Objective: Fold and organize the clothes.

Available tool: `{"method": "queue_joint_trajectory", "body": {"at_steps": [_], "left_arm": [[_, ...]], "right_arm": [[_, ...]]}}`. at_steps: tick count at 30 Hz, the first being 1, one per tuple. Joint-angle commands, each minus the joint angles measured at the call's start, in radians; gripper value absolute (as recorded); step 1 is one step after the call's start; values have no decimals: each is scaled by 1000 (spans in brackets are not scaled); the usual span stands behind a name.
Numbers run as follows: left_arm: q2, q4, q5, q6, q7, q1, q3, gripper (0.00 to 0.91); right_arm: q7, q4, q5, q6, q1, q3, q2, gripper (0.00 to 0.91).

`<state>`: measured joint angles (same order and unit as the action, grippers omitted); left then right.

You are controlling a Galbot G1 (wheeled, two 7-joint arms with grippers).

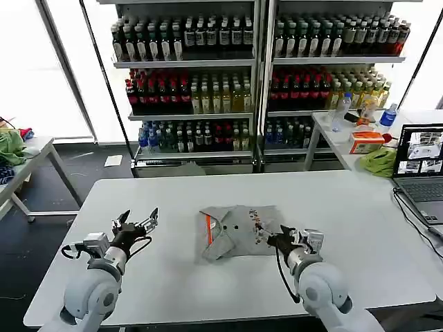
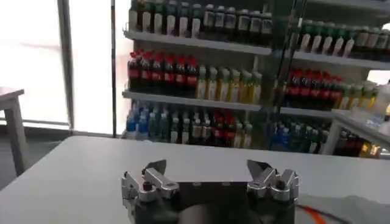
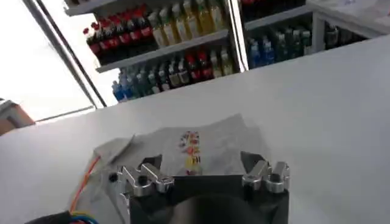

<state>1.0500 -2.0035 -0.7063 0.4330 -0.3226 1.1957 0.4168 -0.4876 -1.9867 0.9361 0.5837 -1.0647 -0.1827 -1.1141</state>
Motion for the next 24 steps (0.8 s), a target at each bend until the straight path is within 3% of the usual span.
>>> {"method": "queue_joint_trajectory", "body": {"at_steps": [1, 17, 24], "left_arm": [[11, -19, 5, -1, 0, 26, 6, 907], [21, -36, 8, -1, 1, 72, 29, 907], [34, -61, 10, -2, 1, 89, 42, 907]], "right_arm": [[-10, -2, 56, -1, -69, -4, 2, 907], [-35, 109, 102, 0, -9, 4, -32, 907], [-53, -36, 126, 0, -36, -49, 2, 907]]}}
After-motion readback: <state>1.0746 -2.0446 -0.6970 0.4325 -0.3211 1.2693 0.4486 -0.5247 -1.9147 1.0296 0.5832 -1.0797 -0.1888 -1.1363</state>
